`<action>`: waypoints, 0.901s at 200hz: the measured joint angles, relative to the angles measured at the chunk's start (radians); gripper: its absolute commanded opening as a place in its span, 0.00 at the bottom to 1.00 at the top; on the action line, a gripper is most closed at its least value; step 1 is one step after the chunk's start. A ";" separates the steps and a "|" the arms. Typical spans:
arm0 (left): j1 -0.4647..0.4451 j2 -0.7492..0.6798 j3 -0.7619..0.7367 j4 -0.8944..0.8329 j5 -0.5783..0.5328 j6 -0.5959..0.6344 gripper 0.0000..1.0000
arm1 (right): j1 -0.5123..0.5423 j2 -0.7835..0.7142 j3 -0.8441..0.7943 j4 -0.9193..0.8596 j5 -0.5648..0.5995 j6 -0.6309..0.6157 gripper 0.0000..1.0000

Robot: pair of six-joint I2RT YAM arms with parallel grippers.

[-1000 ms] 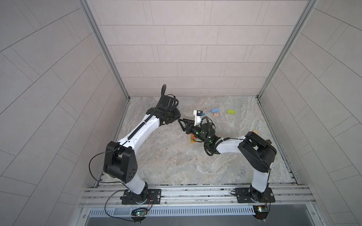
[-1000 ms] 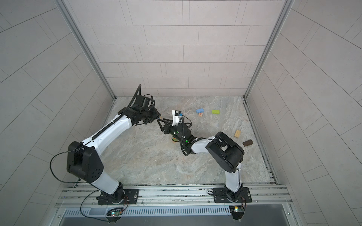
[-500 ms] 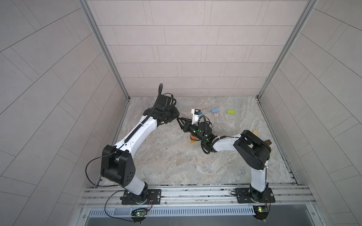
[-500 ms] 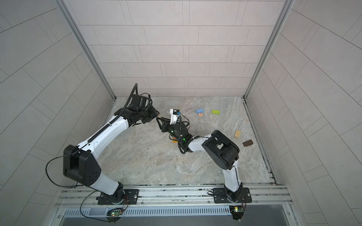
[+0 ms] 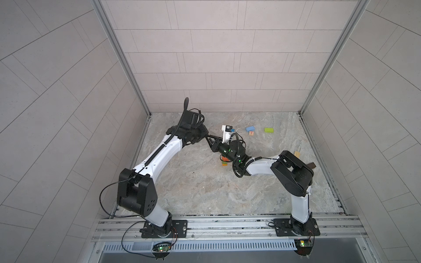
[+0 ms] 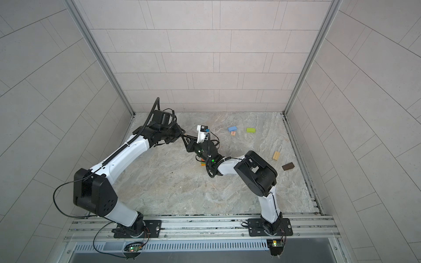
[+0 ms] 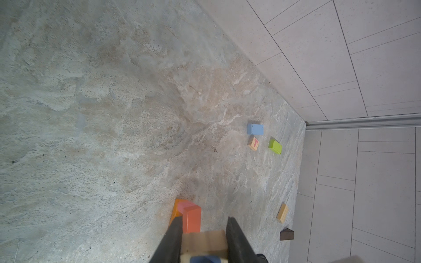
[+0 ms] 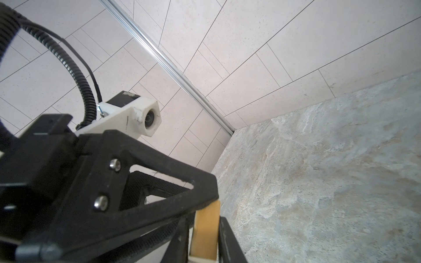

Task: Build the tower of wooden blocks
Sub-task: 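Bring the R cube toward the right gripper and close the right gripper on it, then open the left gripper and pull the right gripper away holding the R cube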

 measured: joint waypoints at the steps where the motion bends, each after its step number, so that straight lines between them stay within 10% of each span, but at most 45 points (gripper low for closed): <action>1: 0.000 0.000 0.000 0.000 0.000 0.000 0.24 | 0.000 0.000 0.000 0.000 0.000 0.000 0.22; 58: 0.002 -0.003 -0.001 0.002 0.005 0.000 0.27 | -0.008 0.005 0.002 0.003 -0.011 0.030 0.06; 116: 0.003 -0.042 -0.027 -0.013 -0.023 0.026 0.99 | -0.031 -0.015 0.001 -0.138 -0.064 0.022 0.02; 180: 0.005 -0.264 -0.236 -0.011 -0.103 0.042 1.00 | -0.143 -0.232 0.142 -0.853 -0.230 -0.182 0.01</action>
